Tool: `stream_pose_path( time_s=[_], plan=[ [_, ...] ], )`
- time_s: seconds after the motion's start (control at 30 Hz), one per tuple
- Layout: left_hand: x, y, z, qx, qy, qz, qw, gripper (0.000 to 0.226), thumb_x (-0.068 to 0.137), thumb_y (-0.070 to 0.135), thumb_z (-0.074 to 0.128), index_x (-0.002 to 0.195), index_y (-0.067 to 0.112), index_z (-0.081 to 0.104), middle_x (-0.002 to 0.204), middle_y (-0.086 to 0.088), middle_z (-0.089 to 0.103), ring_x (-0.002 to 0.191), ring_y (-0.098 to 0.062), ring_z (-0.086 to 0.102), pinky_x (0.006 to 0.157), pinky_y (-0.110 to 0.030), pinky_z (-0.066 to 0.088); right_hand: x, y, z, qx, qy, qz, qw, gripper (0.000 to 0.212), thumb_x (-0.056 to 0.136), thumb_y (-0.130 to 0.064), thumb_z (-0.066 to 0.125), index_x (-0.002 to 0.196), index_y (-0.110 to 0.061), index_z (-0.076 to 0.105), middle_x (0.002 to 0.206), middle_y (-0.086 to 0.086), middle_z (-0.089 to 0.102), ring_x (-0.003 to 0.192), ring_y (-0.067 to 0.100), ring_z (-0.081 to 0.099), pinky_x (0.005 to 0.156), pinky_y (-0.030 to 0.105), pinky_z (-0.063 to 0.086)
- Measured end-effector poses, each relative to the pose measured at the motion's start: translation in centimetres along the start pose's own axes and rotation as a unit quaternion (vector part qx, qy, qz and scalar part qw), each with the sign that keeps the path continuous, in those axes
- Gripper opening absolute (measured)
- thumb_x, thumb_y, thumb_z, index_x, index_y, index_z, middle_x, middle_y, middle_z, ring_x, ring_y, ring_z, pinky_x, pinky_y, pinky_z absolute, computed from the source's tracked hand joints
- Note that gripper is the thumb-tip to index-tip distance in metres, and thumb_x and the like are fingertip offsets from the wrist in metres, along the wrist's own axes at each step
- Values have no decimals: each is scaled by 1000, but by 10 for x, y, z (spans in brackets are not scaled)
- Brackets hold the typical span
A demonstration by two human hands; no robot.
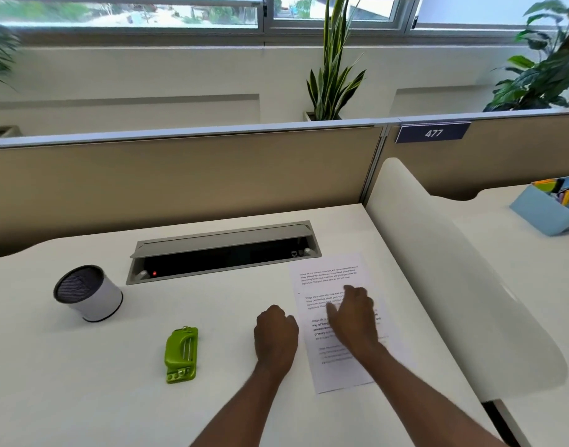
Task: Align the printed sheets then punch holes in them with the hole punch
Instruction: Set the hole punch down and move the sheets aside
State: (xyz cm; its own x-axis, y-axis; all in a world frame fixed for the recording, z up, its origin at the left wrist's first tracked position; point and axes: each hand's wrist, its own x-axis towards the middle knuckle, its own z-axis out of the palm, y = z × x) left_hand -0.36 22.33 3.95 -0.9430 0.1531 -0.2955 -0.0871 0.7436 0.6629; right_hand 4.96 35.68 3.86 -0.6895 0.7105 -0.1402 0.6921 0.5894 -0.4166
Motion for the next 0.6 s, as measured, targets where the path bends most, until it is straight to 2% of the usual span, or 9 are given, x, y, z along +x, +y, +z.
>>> stream_pose_path(
  time_s=[0.13,0.2,0.3,0.37,0.43,0.5,0.6],
  plan=[
    [-10,-34,-32,-1,76,10,997,27,90,22,54,111,12,67,112,-6,70,105,-24,63,82,-28,46,-38,-39,35,29,-76,-92,992,59,92,-38,57,141,-9,41,141,14,44,128,30,44,105,37,40],
    [-12,-54,-53,-7,123,5,992,27,89,22,55,112,14,68,113,-5,69,108,-24,60,82,-29,45,-57,-59,53,29,-108,-123,986,60,92,-41,55,142,-11,40,144,11,42,131,29,42,106,36,39],
    [-13,-82,-82,-5,198,14,980,23,86,17,60,106,13,69,109,-6,68,105,-29,58,86,-39,49,-80,-82,77,25,-146,-156,977,61,92,-42,55,143,-13,39,149,10,38,135,28,39,108,36,38],
    [-13,-100,-99,44,226,7,973,23,84,15,61,106,12,69,108,-11,66,100,-35,57,80,-42,50,-92,-96,92,19,-162,-172,971,62,93,-43,54,145,-14,38,153,10,34,138,29,36,110,37,36],
    [-10,-116,-112,86,220,-18,972,29,85,19,61,112,10,65,114,-15,62,102,-38,55,79,-44,48,-100,-106,104,2,-162,-190,968,61,95,-43,50,147,-15,36,156,12,30,141,31,31,114,37,31],
    [-6,-125,-119,91,169,-66,979,39,89,29,58,122,8,58,122,-16,57,110,-37,52,85,-43,47,-103,-111,113,-32,-150,-211,965,60,98,-44,44,149,-15,33,158,15,26,145,32,25,118,38,23],
    [1,-135,-125,79,122,-96,985,43,92,38,52,118,4,56,119,-18,57,111,-37,54,86,-41,48,-103,-112,124,-75,-147,-221,961,60,100,-45,38,152,-17,27,162,16,19,149,33,15,122,40,14]
  ],
)
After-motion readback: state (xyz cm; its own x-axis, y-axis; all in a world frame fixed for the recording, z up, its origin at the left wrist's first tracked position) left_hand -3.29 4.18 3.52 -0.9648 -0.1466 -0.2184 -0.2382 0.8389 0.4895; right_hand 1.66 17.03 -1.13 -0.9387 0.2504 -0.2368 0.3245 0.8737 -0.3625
